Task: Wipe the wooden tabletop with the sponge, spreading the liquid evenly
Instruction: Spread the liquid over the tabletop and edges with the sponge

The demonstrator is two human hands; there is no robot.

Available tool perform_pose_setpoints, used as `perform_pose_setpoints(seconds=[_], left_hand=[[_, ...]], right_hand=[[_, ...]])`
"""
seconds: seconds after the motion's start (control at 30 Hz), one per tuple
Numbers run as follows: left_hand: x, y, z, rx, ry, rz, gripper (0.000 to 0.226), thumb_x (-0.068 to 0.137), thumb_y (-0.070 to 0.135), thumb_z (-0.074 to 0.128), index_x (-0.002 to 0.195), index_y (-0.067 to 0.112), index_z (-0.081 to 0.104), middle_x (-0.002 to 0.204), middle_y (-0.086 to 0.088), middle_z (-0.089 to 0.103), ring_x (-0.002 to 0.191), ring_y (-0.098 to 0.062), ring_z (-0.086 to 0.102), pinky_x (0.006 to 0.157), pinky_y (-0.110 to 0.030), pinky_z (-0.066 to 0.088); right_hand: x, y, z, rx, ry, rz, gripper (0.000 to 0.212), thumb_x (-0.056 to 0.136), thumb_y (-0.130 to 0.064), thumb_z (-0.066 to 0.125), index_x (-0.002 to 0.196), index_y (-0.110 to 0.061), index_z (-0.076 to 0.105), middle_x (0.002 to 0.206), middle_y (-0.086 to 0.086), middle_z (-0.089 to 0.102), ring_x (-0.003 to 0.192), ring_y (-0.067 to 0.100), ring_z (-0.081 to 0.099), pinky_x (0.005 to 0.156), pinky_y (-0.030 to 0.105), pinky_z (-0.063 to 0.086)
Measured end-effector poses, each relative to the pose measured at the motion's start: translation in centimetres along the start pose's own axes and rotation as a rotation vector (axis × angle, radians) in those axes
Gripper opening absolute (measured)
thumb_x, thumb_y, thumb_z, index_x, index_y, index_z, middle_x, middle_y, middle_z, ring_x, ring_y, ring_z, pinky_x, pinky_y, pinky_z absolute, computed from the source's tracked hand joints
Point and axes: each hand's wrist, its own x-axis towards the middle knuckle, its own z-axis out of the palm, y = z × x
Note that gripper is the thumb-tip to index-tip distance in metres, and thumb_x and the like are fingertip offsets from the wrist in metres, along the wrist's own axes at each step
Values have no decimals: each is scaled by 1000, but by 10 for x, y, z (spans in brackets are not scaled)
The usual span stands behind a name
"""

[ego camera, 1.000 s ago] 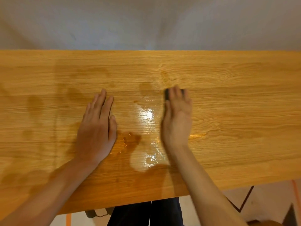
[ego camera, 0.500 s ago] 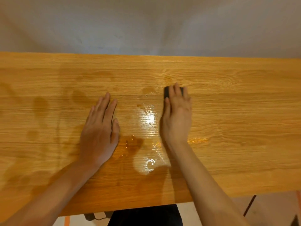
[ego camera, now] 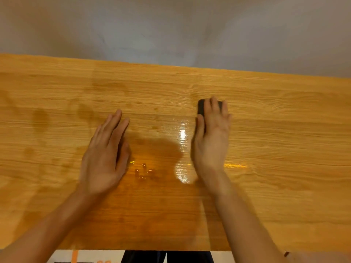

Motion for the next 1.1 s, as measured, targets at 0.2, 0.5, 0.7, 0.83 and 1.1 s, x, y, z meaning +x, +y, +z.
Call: perform_pose_setpoints(seconds=[0.2, 0.5, 0.7, 0.83, 1.1], left_hand=[[2, 2, 0, -8, -10, -36, 57, 102, 28, 37, 156, 9, 37, 167, -5, 25, 156, -22, 20, 128, -38, 16], [3, 3, 0, -7, -15, -63, 56, 102, 27, 36, 155, 10, 37, 167, -3, 25, 157, -19, 18, 128, -30, 9], [0, 4, 3, 5, 9, -50, 54, 102, 23, 40, 154, 10, 39, 166, -4, 27, 156, -19, 20, 128, -40, 17], [1, 3, 3, -11, 18, -50, 53, 103, 23, 40, 154, 10, 40, 166, -3, 28, 156, -19, 20, 127, -41, 17], [1, 6, 2, -31, 11, -64, 55, 102, 27, 38, 155, 11, 39, 167, -1, 26, 156, -20, 20, 128, -38, 15]], right_hand=[[11, -8, 14, -151, -224, -377, 46, 103, -19, 46, 147, -19, 35, 157, -1, 30, 148, 21, 19, 123, 42, 15], [22, 6, -9, -7, -69, -46, 45, 100, -10, 43, 144, -11, 41, 155, 6, 34, 148, 28, 18, 122, 50, 15], [24, -17, 18, -82, -238, -424, 52, 91, -2, 60, 139, -17, 47, 151, 4, 42, 144, 29, 30, 119, 42, 17], [98, -15, 22, -27, -254, -287, 44, 105, -19, 38, 148, -16, 34, 159, 1, 26, 150, 24, 11, 123, 42, 4], [3, 15, -15, 133, -386, -442, 47, 92, 3, 60, 137, -8, 51, 149, 9, 44, 145, 31, 26, 120, 48, 16]])
